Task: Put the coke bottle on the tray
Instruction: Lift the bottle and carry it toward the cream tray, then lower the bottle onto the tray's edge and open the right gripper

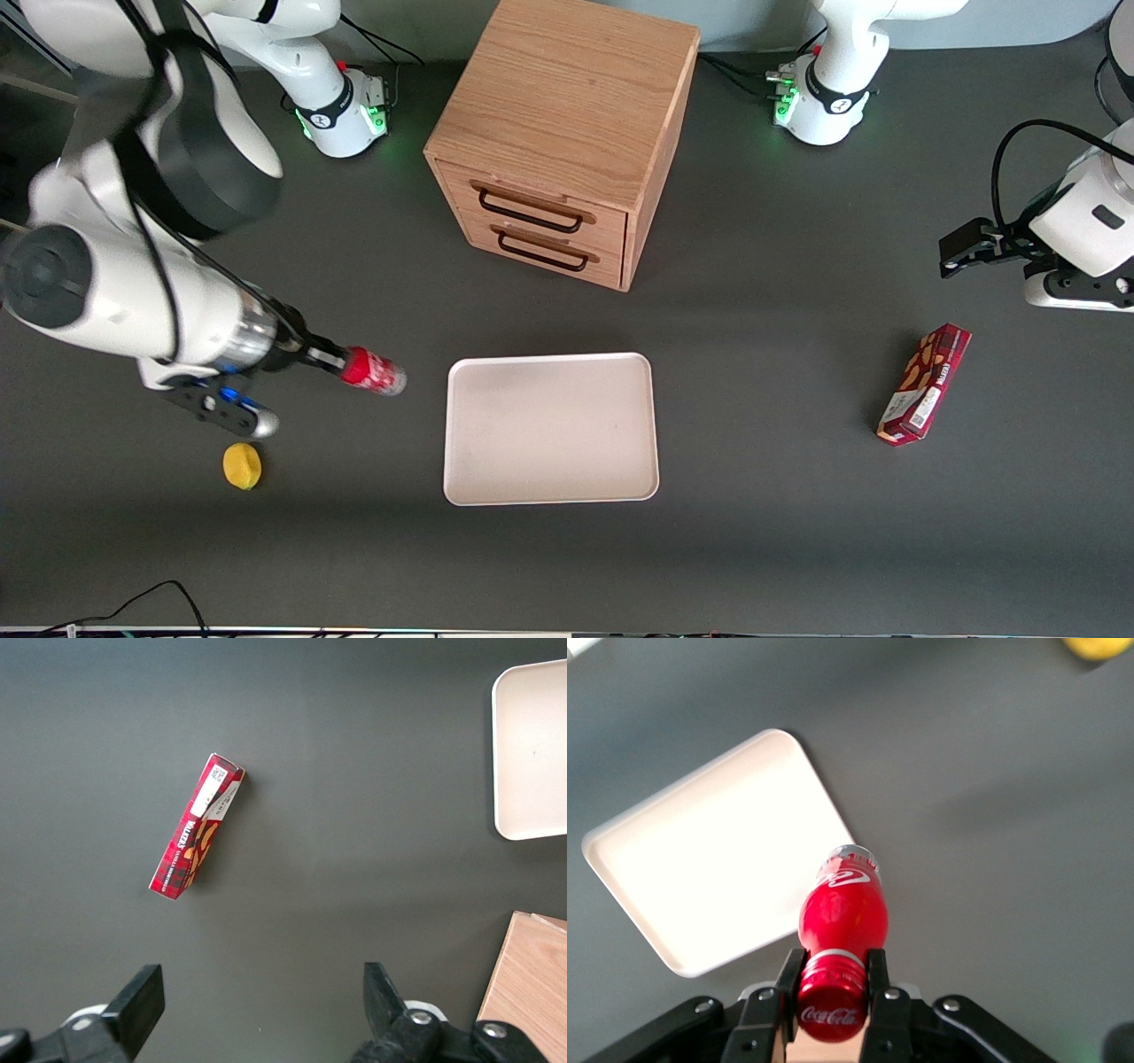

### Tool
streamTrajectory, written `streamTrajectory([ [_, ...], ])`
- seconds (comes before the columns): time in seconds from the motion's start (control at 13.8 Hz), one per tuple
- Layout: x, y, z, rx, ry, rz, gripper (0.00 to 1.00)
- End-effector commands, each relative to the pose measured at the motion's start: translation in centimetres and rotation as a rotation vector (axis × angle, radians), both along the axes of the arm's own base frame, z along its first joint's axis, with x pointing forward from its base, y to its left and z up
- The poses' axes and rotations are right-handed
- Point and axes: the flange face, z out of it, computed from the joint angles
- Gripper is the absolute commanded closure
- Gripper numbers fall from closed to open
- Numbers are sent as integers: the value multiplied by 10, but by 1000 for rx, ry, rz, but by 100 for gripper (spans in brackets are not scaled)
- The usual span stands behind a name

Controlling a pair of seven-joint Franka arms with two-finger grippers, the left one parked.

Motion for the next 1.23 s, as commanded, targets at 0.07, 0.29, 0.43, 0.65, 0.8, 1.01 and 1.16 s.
streamTrajectory([
  [0.07, 37, 47, -72, 9, -91, -191, 100],
  [0.29, 49, 59, -126, -3, -123, -234, 100],
  [0.43, 46, 72, -142, -28, -135, -216, 100],
  [0.65, 47, 71, -151, -39, -129, -209, 1],
  [0.8, 46, 64, -135, -40, -120, -203, 0],
  [1.01, 26, 43, -42, -87, -135, -109, 0],
  [1.16, -12, 9, 50, -126, -120, 48, 0],
])
